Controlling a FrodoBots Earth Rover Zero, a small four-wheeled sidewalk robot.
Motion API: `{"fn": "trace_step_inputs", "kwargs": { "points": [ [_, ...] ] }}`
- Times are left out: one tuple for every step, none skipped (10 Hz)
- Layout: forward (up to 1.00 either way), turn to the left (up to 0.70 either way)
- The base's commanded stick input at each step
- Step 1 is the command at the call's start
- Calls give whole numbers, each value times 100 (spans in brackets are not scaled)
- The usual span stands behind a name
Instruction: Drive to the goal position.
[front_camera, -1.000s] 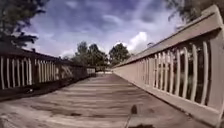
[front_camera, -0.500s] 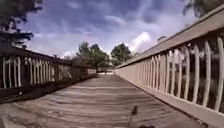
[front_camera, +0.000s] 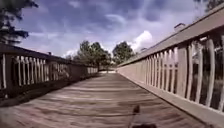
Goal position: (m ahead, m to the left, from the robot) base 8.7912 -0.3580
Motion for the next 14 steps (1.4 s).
{"fn": "trace_step_inputs", "kwargs": {
  "points": [
    [98,0],
    [98,0],
    [98,0],
    [98,0],
    [98,0],
    [98,0],
    [98,0],
    [98,0],
    [98,0],
    [98,0],
    [98,0],
    [98,0],
    [98,0],
    [98,0]
  ]
}}
